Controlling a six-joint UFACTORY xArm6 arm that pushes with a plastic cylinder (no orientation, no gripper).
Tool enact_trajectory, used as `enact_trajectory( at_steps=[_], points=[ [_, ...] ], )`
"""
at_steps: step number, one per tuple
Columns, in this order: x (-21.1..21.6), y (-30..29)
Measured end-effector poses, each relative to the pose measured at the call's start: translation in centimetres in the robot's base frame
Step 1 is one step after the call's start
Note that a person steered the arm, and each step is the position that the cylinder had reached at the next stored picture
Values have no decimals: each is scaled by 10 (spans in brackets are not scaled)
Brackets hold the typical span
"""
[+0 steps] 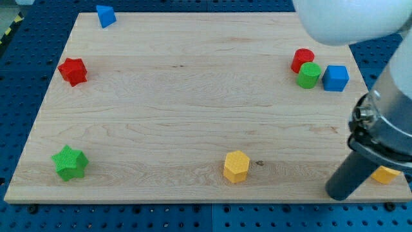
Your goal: Push the yellow heart to the center right
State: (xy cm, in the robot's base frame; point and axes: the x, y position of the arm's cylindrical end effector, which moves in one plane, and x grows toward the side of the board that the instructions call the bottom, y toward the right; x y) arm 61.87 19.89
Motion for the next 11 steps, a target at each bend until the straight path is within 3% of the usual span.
enact_trajectory(
  at_steps=[4,6,9,11],
  points=[
    [-1,77],
    [-7,77],
    [-70,74],
    [-90,42]
  ],
)
